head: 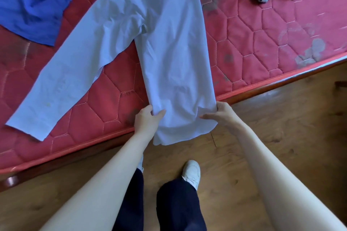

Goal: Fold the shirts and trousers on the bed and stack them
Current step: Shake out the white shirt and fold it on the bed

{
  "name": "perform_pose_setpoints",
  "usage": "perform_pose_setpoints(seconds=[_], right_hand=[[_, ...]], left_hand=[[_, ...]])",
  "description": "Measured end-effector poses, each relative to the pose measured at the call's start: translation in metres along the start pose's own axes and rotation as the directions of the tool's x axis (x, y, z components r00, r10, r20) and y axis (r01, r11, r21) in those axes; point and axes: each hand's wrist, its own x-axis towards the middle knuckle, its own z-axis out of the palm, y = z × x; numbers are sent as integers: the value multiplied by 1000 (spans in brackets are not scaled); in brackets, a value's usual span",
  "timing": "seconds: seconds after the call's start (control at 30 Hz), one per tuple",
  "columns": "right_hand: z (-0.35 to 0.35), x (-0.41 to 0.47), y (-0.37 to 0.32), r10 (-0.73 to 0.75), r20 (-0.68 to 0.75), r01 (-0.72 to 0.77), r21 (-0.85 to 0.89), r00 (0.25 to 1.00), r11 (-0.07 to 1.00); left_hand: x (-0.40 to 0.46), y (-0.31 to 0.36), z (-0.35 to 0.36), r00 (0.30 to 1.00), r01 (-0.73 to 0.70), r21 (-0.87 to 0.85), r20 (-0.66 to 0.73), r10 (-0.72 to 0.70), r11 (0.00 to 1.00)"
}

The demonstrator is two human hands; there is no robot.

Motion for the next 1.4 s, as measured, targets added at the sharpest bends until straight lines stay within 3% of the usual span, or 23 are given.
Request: perform_pose_setpoints(seconds=[0.03,0.1,0.17,0.2,0.33,0.43,0.47,0.57,0.7,0.83,0.93,1.03,1.1,1.2,1.3,1.4], right_hand=[[-1,-2,2,10,-14,-11,-70,1000,997],[-8,-7,4,-30,4,31,-90,1000,995],[-20,-17,3,-76,96,65,121,992,991],[-24,-23,3,-92,121,69,184,988,980],[-26,-36,14,-89,133,86,29,987,996],[-30,-42,16,-104,212,49,250,972,967],[-32,-44,18,-102,203,42,278,974,960],[-35,-44,27,-76,112,61,133,991,989],[-37,-43,36,-51,115,24,228,992,973],[-31,-42,46,-12,133,-15,201,991,980],[-24,-38,51,29,-46,-31,-37,999,999],[-23,-33,42,-52,-253,-11,-240,966,971],[-21,-23,27,-180,-332,47,-370,926,928],[-17,6,-5,-396,-321,163,-563,860,811],[-9,41,-37,-536,-145,275,-731,832,624],[-1,77,-59,-511,28,272,-871,859,409]], left_hand=[[-2,1,1,1000,11,14,7,-11,1000],[-5,2,-5,997,61,-184,59,-50,981],[-11,2,-16,986,137,-476,147,-75,869],[-16,0,-20,987,145,-531,137,-85,835],[-38,-2,-14,986,165,-547,105,-128,821],[-46,2,-6,991,117,-633,130,-44,765],[-48,2,-5,994,82,-609,109,-19,789],[-50,-6,6,999,48,-429,39,-35,902],[-50,-24,14,999,36,-381,-22,-48,924],[-56,-40,17,988,151,-387,83,-129,910],[-59,-47,15,990,119,-9,74,-118,993],[-61,-42,11,994,11,227,-107,14,974],[-51,-30,9,957,-118,340,-213,198,933],[-17,-3,12,889,-272,538,-178,423,798],[23,28,18,858,-326,691,-71,509,645],[60,47,20,833,-330,807,5,553,490]])
